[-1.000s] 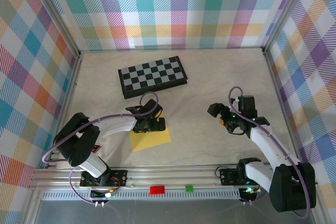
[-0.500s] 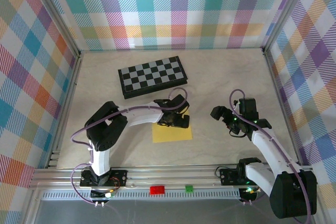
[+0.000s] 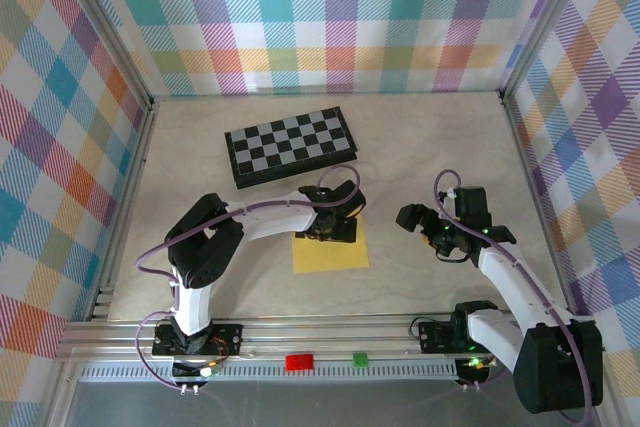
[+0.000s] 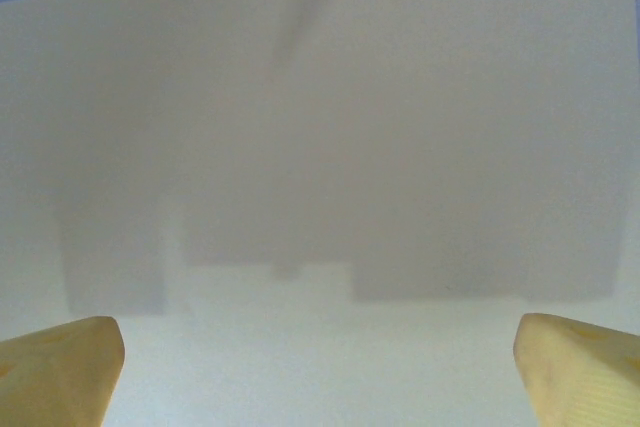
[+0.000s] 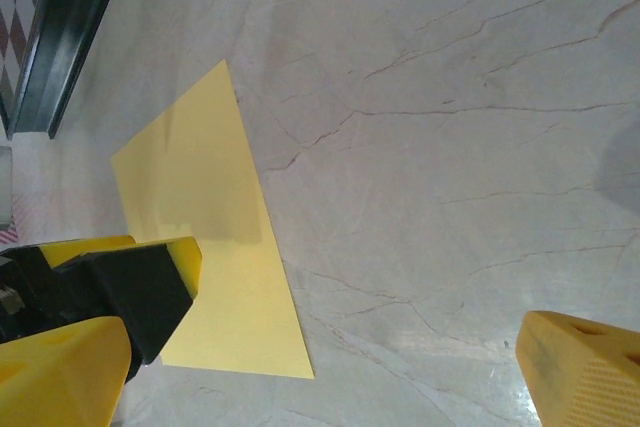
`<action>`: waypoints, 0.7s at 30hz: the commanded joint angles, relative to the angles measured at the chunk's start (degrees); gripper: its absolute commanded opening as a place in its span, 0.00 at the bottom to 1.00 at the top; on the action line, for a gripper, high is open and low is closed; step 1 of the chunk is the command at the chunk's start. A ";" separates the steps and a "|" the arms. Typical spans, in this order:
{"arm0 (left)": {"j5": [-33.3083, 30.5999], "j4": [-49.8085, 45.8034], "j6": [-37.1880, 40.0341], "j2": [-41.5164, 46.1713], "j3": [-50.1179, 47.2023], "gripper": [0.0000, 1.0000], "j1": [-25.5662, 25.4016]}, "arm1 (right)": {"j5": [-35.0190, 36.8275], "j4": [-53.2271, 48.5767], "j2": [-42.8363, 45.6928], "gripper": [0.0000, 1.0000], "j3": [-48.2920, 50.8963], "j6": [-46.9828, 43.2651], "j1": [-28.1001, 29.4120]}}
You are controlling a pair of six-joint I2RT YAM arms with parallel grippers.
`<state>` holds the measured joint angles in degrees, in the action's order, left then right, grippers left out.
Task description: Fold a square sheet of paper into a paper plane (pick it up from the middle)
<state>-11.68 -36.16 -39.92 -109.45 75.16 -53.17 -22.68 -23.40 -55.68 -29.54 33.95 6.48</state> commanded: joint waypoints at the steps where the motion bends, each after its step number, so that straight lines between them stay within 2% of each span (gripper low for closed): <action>1: -1.26 -3.30 -4.16 -0.82 2.06 1.00 -0.27 | -2.24 -0.36 -0.18 0.99 0.19 -0.73 0.02; 6: -1.31 -4.18 -6.72 -2.04 3.75 1.00 -0.26 | -2.04 -1.00 -0.13 0.99 0.10 -0.51 0.02; 21: -1.87 -4.40 -6.19 -5.05 5.10 1.00 -0.23 | -1.77 -1.15 0.20 0.99 0.54 0.38 0.02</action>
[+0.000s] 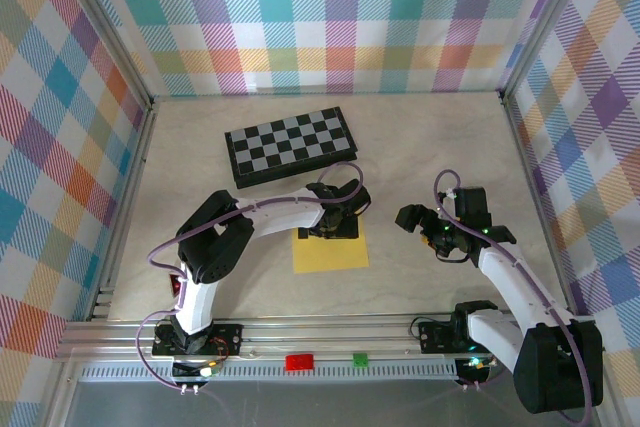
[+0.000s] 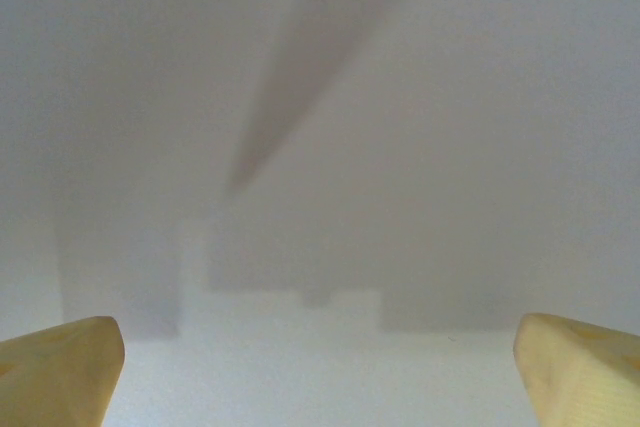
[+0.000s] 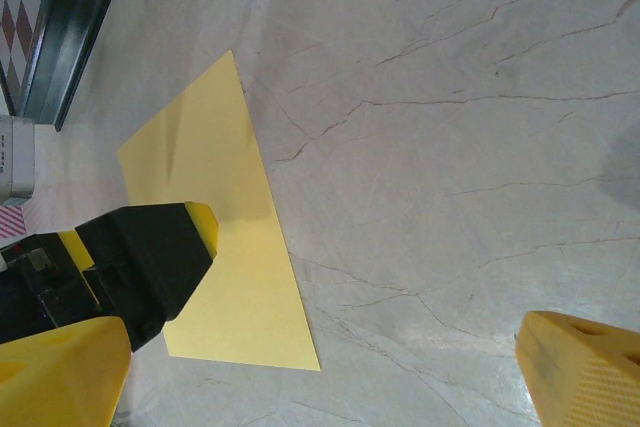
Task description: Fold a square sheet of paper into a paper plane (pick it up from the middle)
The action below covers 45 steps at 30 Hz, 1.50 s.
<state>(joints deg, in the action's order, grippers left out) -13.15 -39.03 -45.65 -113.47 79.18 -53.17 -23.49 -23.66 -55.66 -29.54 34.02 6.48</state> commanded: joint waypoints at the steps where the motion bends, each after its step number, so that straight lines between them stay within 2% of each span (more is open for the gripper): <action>1: -0.01 -1.01 -0.37 -1.03 0.71 1.00 -0.19 | -1.03 -0.90 0.11 0.99 0.54 0.41 0.02; 21: 2.12 1.80 0.59 -4.80 -2.85 1.00 -0.18 | -0.79 -0.57 -1.56 0.99 0.89 1.21 0.02; 35: 2.60 3.45 1.19 -4.41 -5.00 1.00 -0.18 | -0.54 -0.34 -1.82 0.99 0.63 3.11 0.02; 45: 2.15 4.26 2.50 -2.91 -5.84 0.97 -0.18 | -0.37 -0.26 -1.56 0.99 0.23 4.27 0.02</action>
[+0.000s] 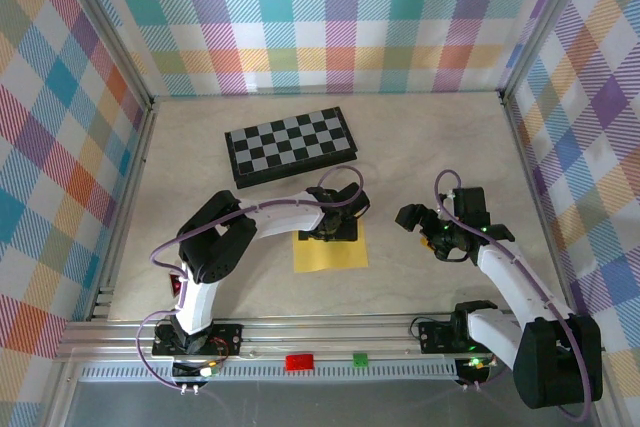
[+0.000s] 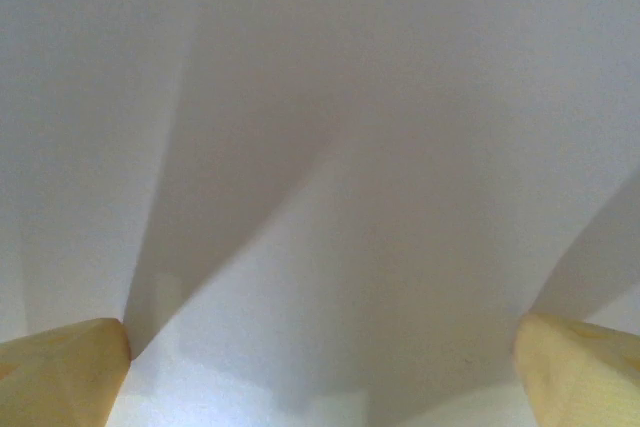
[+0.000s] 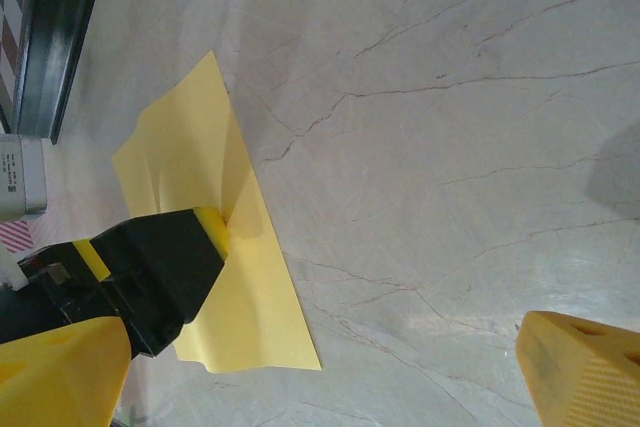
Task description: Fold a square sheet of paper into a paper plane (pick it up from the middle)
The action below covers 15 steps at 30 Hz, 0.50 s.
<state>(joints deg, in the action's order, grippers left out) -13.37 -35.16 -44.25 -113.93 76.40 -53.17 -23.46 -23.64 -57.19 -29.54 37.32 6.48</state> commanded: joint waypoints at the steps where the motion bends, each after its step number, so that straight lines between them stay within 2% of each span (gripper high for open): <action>1: 2.46 0.68 1.26 -2.18 -3.26 0.95 -0.18 | -0.29 -0.36 -0.03 0.99 0.12 1.03 0.02; 3: 2.57 1.26 1.81 -1.45 -3.73 0.91 -0.19 | -0.35 -0.44 -0.03 0.99 0.02 1.24 0.02; 11: 2.16 5.59 4.49 3.42 -6.30 0.58 -0.18 | -0.07 -1.17 0.40 0.99 -0.51 1.96 0.02; 15: 3.93 10.59 5.22 6.41 -8.96 0.42 -0.20 | 0.40 -1.32 1.01 0.99 -0.17 2.65 0.02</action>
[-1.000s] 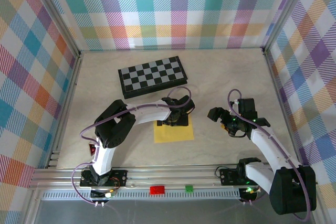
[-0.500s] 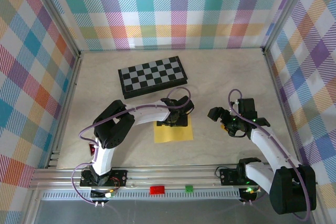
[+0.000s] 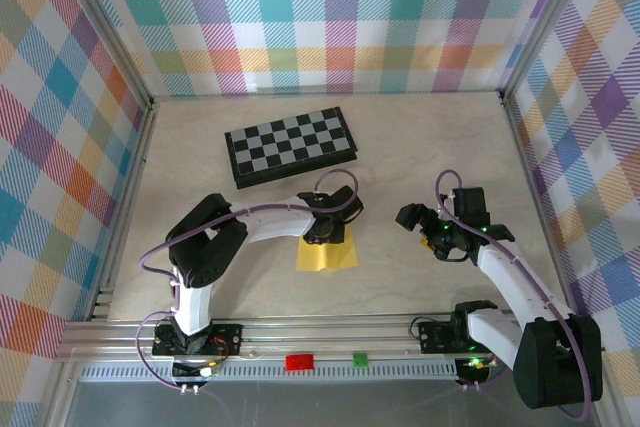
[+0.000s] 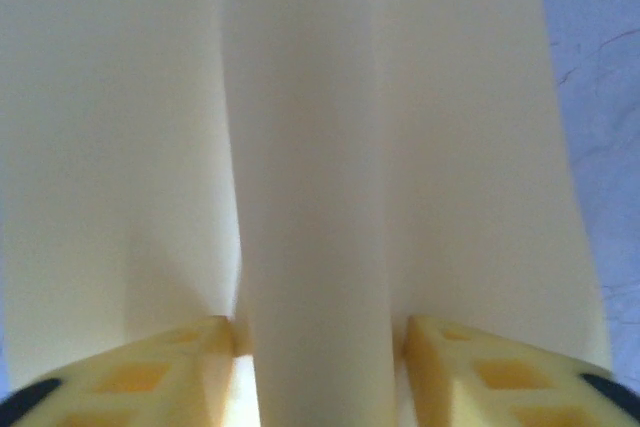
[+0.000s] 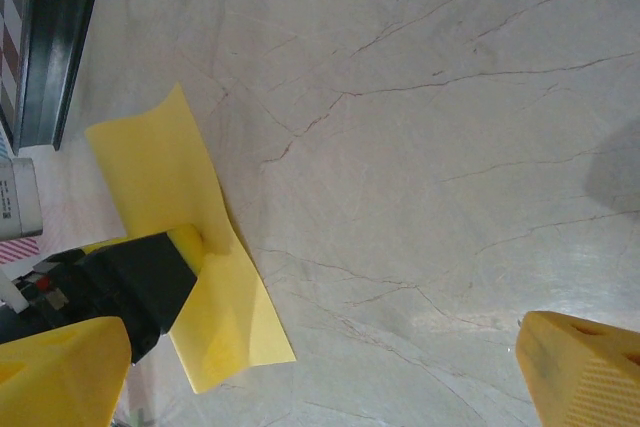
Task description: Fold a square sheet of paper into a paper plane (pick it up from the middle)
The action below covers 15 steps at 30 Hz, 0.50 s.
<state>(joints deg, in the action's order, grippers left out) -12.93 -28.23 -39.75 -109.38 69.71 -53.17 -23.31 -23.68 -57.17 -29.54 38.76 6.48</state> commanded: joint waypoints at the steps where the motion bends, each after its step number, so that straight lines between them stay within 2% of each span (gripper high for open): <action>1: 4.20 5.25 0.68 2.66 -3.23 0.39 -0.19 | 0.37 -1.36 1.22 0.99 -0.08 1.29 0.02; 7: 10.01 15.21 0.45 8.05 -8.04 0.33 -0.05 | 0.90 -2.32 2.51 0.99 -0.08 1.91 0.02; 11: 25.58 30.02 -5.88 10.23 -12.86 0.32 3.39 | 1.93 -2.36 3.53 0.99 0.34 3.20 0.02; 14: 33.92 43.07 -11.87 10.44 -16.70 0.30 5.25 | 2.25 -2.16 4.33 0.99 0.71 4.42 0.02; 15: 35.35 44.85 -12.90 10.50 -17.09 0.30 5.50 | 2.32 -2.13 4.58 0.99 0.71 4.62 0.02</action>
<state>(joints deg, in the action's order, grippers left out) 11.46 2.31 -46.65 -100.03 54.57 -49.15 -21.65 -24.86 -53.76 -29.54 41.58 6.48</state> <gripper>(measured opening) 0.301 0.987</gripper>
